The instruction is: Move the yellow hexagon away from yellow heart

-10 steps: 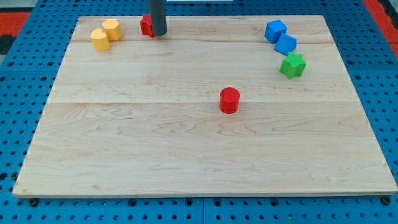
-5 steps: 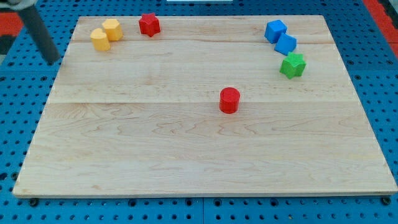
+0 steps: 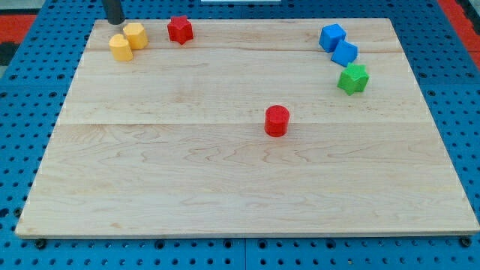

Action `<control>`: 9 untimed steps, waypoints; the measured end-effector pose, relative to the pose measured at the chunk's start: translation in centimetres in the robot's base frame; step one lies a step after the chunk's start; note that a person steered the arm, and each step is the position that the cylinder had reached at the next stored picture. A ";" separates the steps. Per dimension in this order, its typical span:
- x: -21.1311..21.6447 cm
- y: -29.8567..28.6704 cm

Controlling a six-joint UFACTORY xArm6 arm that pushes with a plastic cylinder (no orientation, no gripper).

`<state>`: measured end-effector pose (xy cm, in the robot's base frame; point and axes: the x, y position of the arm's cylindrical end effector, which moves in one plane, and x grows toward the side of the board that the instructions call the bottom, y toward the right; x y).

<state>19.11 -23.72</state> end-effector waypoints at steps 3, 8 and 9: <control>0.0 0.4; 0.5 8.5; 0.8 7.5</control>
<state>19.86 -16.27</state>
